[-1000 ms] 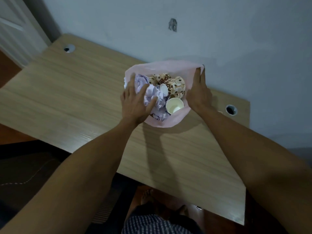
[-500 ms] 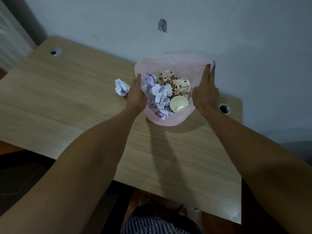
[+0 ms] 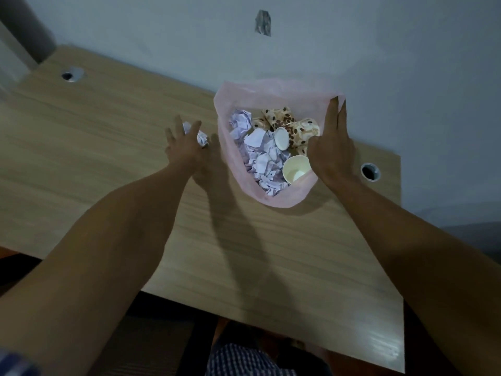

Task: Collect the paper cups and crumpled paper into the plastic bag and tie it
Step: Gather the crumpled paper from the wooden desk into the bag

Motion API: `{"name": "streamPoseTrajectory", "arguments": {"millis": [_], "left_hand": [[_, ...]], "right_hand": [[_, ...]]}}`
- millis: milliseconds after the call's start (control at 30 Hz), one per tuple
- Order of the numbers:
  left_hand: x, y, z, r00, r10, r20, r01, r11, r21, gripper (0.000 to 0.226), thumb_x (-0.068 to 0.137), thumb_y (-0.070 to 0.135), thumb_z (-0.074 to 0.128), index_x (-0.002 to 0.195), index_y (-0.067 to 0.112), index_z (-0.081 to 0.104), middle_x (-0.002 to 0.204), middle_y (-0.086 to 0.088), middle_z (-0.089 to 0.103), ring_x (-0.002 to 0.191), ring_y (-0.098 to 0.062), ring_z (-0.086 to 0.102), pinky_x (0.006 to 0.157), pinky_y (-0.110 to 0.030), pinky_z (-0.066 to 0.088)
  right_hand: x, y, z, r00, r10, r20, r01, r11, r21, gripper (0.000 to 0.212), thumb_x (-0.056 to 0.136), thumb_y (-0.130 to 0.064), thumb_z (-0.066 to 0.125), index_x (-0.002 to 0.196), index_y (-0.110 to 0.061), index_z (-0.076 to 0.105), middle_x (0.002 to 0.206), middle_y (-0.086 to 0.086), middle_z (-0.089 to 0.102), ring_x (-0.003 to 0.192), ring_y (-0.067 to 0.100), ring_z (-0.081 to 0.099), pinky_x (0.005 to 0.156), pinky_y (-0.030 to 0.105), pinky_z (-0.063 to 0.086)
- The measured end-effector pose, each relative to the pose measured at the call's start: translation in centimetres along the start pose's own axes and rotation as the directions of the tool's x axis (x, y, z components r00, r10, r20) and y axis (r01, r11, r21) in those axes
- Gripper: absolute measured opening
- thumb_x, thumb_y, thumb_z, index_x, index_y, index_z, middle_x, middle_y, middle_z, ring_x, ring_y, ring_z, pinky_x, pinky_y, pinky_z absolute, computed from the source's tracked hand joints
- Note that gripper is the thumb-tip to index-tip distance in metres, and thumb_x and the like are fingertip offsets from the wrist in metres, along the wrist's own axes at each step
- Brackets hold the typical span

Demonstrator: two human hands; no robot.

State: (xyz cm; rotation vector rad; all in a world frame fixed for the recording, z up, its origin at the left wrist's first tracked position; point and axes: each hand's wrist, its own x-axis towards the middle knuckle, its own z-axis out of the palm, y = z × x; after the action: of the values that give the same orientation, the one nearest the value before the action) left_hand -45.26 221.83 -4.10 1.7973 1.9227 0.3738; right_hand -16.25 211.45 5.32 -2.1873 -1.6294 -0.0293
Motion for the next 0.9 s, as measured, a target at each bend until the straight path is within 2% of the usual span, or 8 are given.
{"name": "streamPoseTrajectory", "arguments": {"millis": [133,300,400,467,533,700,800,900], "left_hand": [[1.4,-0.9,1.5,1.0,0.006,0.017,-0.005,1.0,-0.013,0.051,0.093,0.03,0.064,0.143,0.023,0.055,0.166,-0.012,0.012,0.127,-0.049,0.05,0.11,-0.047,0.04],[-0.6,0.4,0.7,0.985,-0.04,-0.17,-0.008,0.963,-0.268,0.045,0.096,0.022,0.054,0.14,0.019,0.054,0.154,-0.015,0.03,0.129,-0.038,0.047,0.108,-0.039,0.04],[-3.7,2.9,-1.3,0.86,0.089,-0.503,-0.317,0.866,-0.387,0.045,0.091,0.012,0.051,0.136,0.008,0.051,0.143,-0.023,0.037,0.114,0.0,0.04,0.097,-0.004,0.031],[-5.7,4.9,-2.0,0.777,0.214,-0.592,-0.491,0.795,-0.358,0.044,0.092,0.012,0.052,0.134,0.004,0.046,0.136,-0.025,0.042,0.107,0.008,0.035,0.091,0.006,0.024],[-7.1,6.7,-2.1,0.769,0.346,-0.538,-0.571,0.751,-0.332,0.045,0.096,0.019,0.054,0.138,0.009,0.04,0.137,-0.017,0.044,0.11,0.0,0.04,0.087,0.004,0.031],[-7.6,9.3,-0.5,0.785,0.573,-0.237,-0.612,0.776,-0.152,0.045,0.101,0.047,0.049,0.135,0.018,0.042,0.128,-0.007,0.058,0.108,-0.028,0.058,0.078,-0.036,0.048],[-5.2,10.5,0.5,0.862,0.493,-0.122,-0.496,0.868,-0.002,0.044,0.102,0.053,0.04,0.127,0.017,0.044,0.133,-0.009,0.058,0.116,-0.039,0.053,0.08,-0.042,0.044],[-2.9,11.0,1.3,0.9,0.434,-0.035,-0.419,0.885,0.203,0.051,0.106,0.053,0.027,0.143,0.021,0.042,0.164,-0.009,0.027,0.14,-0.039,0.035,0.105,-0.052,0.035]], "right_hand": [[0.0,0.3,0.7,0.999,-0.038,-0.025,0.038,0.999,-0.001,0.085,0.085,-0.009,0.052,0.162,-0.015,0.017,0.172,0.005,0.008,0.103,0.043,0.063,0.07,0.043,0.054],[-0.2,0.0,0.9,0.999,-0.047,-0.002,0.047,0.999,-0.009,0.085,0.086,-0.006,0.053,0.163,-0.013,0.016,0.172,0.006,0.008,0.088,0.041,0.064,0.06,0.034,0.045],[-0.2,-0.6,0.3,0.999,-0.038,0.039,0.037,0.999,0.011,0.088,0.084,-0.002,0.054,0.163,-0.013,0.015,0.172,0.005,0.005,0.093,0.039,0.064,0.059,0.036,0.048],[-0.3,-0.8,-0.2,0.997,-0.035,0.07,0.032,0.999,0.037,0.092,0.083,0.001,0.057,0.163,-0.013,0.014,0.172,0.005,0.003,0.081,0.035,0.061,0.053,0.03,0.037],[-0.4,-1.0,-0.7,0.994,-0.039,0.1,0.035,0.998,0.048,0.094,0.083,0.001,0.059,0.163,-0.013,0.012,0.172,0.003,0.0,0.067,0.031,0.052,0.049,0.028,0.027],[-0.5,-1.3,-1.8,0.991,-0.04,0.125,0.037,0.999,0.028,0.094,0.085,0.001,0.056,0.164,-0.016,0.008,0.172,-0.002,-0.006,0.064,0.026,0.051,0.05,0.029,0.034],[-0.5,-1.2,-2.0,0.992,-0.053,0.114,0.051,0.999,0.015,0.094,0.085,0.001,0.057,0.164,-0.018,0.008,0.172,-0.004,-0.006,0.053,0.022,0.047,0.043,0.026,0.031],[-0.6,-0.9,-2.1,0.988,-0.082,0.127,0.079,0.997,0.027,0.094,0.086,0.003,0.057,0.163,-0.017,0.009,0.172,-0.003,-0.006,0.057,0.026,0.053,0.045,0.033,0.044]]}}
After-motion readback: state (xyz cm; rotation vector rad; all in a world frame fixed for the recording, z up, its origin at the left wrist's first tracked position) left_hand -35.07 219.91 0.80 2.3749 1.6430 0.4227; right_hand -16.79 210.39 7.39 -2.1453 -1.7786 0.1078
